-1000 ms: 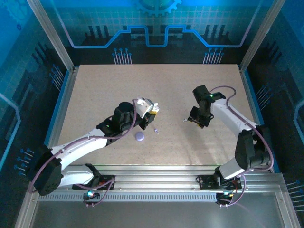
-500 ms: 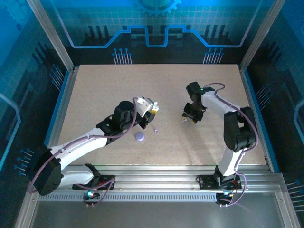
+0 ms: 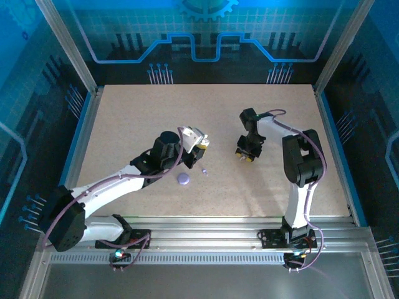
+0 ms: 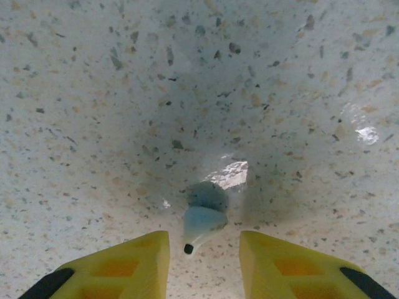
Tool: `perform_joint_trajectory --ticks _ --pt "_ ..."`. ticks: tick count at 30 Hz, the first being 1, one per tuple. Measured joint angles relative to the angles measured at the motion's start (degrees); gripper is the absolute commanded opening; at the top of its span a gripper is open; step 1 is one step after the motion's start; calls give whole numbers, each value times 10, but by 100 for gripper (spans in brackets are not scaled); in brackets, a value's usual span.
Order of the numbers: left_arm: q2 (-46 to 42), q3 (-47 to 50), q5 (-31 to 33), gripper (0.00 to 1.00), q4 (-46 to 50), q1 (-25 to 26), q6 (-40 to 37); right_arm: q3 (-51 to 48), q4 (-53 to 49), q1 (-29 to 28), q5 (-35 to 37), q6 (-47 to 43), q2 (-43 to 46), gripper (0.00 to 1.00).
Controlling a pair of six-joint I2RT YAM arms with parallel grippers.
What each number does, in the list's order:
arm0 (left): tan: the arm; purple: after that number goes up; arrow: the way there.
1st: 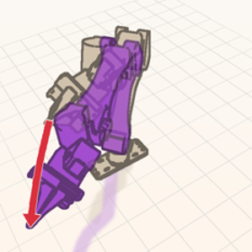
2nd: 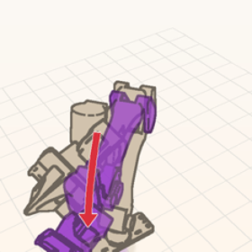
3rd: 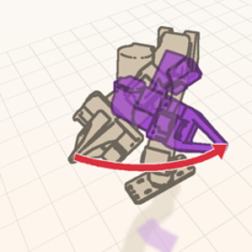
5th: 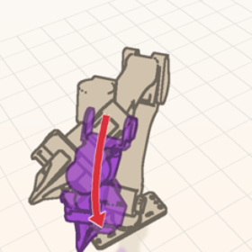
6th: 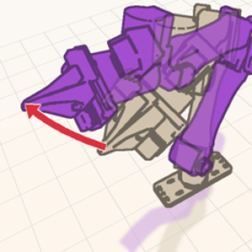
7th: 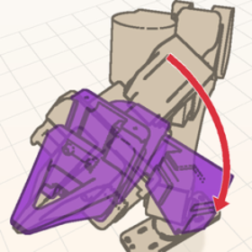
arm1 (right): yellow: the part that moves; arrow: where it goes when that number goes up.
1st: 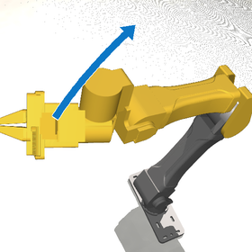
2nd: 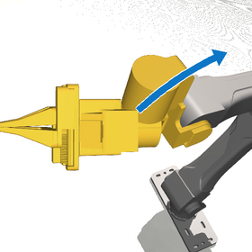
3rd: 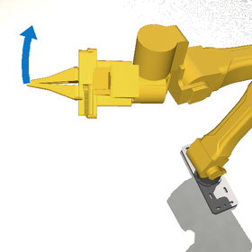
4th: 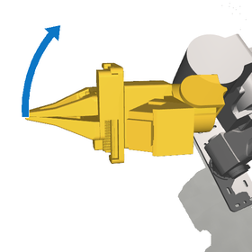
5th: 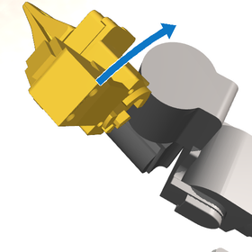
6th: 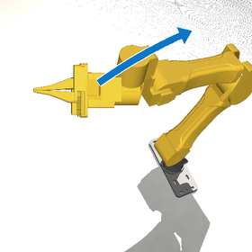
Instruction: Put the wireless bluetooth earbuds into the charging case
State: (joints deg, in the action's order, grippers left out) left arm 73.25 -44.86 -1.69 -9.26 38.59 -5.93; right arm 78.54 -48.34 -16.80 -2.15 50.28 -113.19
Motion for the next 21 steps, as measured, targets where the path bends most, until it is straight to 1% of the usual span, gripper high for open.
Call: perform_joint_trajectory --ticks 4,21 --pt "0 0 0 15 0 0 0 2 0 0 0 -2 -7 34" --pt "1 0 0 15 0 0 0 3 -2 0 3 -12 -13 21"
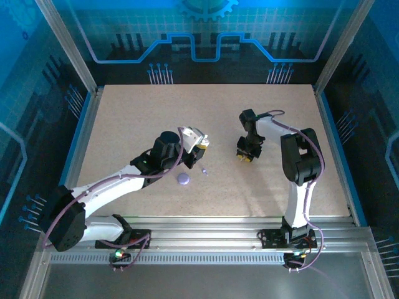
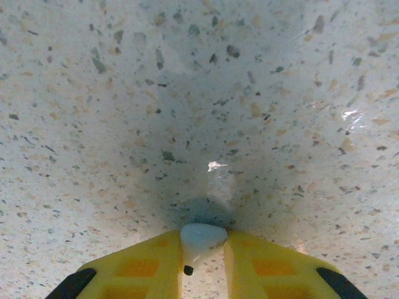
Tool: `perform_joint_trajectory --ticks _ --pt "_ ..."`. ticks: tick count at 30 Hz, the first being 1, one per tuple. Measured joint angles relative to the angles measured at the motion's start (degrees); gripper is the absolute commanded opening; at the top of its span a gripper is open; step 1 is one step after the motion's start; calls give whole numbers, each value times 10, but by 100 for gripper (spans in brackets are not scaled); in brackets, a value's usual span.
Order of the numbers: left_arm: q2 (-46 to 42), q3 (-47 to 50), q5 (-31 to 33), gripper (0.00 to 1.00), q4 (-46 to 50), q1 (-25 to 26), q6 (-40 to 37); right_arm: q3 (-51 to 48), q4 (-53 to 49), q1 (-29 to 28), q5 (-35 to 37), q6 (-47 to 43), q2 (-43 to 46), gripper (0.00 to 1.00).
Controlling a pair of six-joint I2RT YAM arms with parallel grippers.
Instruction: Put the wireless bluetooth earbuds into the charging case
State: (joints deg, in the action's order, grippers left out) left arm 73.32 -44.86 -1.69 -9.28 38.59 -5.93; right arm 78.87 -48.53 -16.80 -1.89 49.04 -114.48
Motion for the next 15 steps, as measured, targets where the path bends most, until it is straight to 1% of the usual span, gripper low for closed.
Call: perform_joint_trajectory --ticks 3,6,15 --pt "3 0 0 16 0 0 0 0 0 0 1 -2 0 21" --pt "6 0 0 15 0 0 0 0 0 0 2 -6 0 25" --pt "7 0 0 16 0 0 0 16 2 -1 4 -14 -1 27"
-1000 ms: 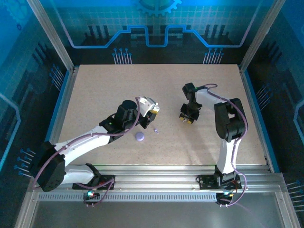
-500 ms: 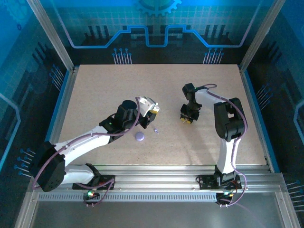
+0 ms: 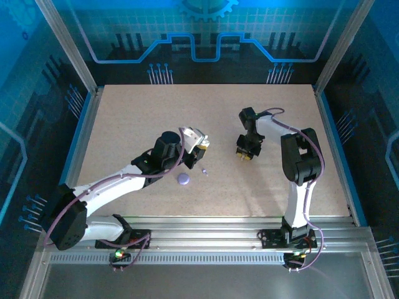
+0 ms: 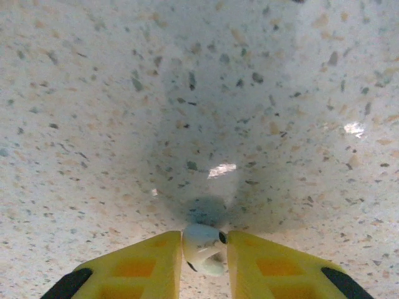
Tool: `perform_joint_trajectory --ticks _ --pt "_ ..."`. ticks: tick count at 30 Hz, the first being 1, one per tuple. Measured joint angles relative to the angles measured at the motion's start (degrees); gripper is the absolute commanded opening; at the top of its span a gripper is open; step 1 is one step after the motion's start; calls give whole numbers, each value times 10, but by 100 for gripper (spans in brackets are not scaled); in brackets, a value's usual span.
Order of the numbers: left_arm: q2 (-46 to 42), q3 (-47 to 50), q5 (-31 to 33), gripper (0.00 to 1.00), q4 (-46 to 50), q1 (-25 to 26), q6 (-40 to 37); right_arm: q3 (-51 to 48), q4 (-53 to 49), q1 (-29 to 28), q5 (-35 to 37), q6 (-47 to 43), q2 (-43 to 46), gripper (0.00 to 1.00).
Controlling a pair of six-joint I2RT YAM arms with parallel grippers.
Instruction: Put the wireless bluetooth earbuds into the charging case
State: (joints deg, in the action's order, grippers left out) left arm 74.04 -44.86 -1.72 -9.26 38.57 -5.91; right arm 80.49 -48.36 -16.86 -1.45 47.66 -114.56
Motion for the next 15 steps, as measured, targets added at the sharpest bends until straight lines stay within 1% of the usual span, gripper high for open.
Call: perform_joint_trajectory --ticks 2,6,15 --pt "0 0 0 15 0 0 0 3 0 0 2 -2 0 30" --pt "0 0 0 15 0 0 0 3 -1 0 10 -3 0 33" --pt "0 0 0 15 0 0 0 19 -9 -1 10 -21 -6 33"
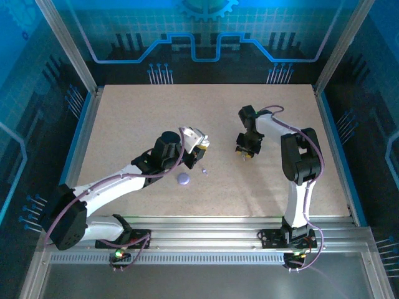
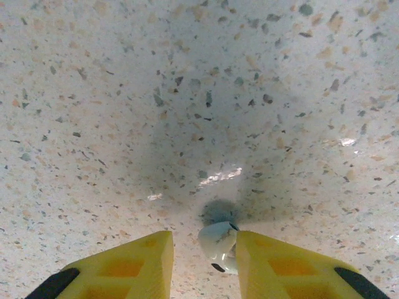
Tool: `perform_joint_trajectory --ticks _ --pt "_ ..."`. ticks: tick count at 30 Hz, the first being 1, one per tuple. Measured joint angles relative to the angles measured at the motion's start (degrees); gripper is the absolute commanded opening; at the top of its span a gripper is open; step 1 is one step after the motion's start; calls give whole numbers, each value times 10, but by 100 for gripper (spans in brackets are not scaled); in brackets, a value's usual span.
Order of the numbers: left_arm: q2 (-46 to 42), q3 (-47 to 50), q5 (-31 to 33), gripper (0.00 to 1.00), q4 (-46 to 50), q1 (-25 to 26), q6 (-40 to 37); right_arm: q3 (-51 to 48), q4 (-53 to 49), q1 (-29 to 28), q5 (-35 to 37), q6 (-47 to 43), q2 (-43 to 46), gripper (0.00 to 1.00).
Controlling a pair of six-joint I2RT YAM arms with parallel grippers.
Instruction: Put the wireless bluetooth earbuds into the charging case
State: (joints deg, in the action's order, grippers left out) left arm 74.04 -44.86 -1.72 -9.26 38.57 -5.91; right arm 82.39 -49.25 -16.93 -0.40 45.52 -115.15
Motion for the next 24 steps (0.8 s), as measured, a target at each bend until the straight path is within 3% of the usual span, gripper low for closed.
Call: perform_joint_trajectory --ticks 24 --pt "-1 0 0 15 9 0 0 86 -94 -11 4 -252 -34 36"
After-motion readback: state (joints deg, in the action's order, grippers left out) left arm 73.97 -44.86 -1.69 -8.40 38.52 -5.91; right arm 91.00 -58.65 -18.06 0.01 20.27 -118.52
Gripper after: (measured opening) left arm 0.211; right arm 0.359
